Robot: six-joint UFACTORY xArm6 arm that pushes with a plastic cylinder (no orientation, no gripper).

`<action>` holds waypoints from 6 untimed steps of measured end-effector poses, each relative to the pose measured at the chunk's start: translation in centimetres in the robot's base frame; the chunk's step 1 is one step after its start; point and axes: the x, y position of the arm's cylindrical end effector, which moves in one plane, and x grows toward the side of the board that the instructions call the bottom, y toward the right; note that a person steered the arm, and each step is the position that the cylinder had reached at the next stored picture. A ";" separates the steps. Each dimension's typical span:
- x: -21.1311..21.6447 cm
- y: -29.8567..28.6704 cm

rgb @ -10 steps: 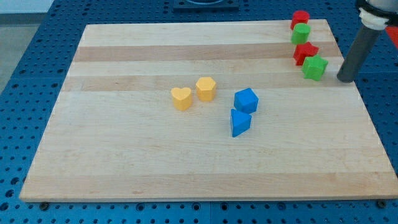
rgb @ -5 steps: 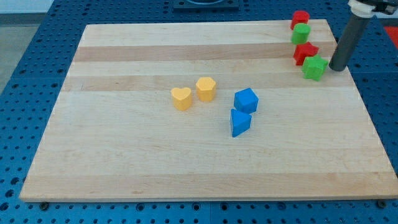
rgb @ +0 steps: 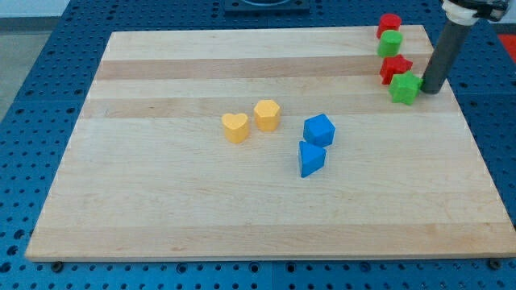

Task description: Push the green star close to red star

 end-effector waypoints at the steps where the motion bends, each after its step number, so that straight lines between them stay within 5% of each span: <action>1: 0.0 -0.4; 6: 4.2 -0.7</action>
